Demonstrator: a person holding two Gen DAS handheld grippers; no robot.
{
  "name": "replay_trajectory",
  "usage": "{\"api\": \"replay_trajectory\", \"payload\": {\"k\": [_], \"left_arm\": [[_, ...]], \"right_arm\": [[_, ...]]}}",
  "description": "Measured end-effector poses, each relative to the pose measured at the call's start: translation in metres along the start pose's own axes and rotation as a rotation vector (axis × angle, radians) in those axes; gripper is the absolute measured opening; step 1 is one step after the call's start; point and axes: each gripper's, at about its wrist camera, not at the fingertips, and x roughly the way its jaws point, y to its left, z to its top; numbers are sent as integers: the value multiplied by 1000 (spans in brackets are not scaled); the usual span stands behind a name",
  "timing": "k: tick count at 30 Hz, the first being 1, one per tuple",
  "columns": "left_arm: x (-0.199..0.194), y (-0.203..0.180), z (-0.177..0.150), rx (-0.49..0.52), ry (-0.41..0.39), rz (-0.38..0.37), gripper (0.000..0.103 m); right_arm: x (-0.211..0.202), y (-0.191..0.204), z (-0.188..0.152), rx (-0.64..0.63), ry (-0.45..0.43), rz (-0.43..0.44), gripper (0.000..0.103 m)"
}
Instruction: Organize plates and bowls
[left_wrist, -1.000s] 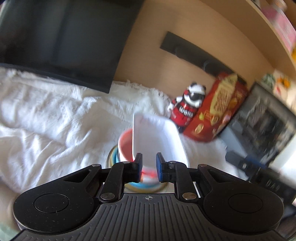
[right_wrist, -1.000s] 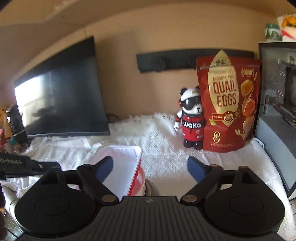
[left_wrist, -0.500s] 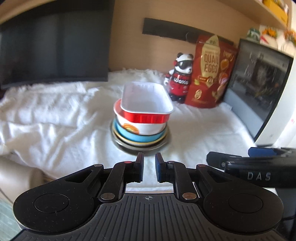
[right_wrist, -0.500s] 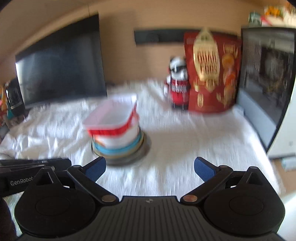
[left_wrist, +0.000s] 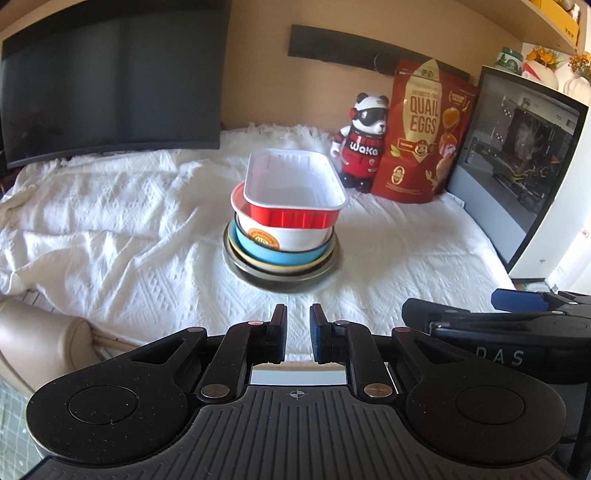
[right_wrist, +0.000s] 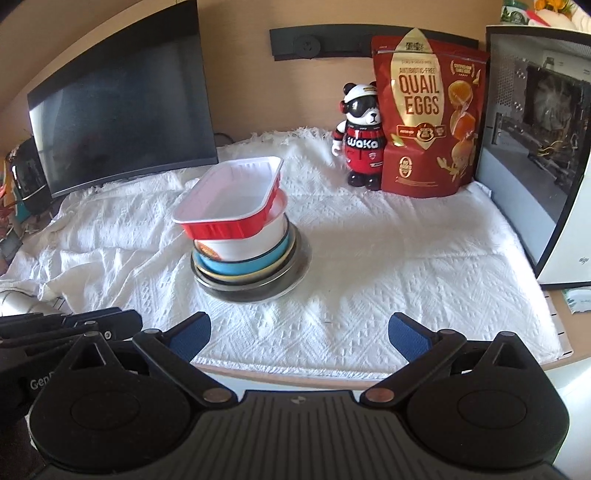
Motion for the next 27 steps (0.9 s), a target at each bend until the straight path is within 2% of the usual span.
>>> {"api": "replay_trajectory", "payload": {"k": [27], "left_arm": [[-2,-5,-5,-9,12,-2,16]], "right_arm": [[1,-2,-6,-8,19,9,102]]}}
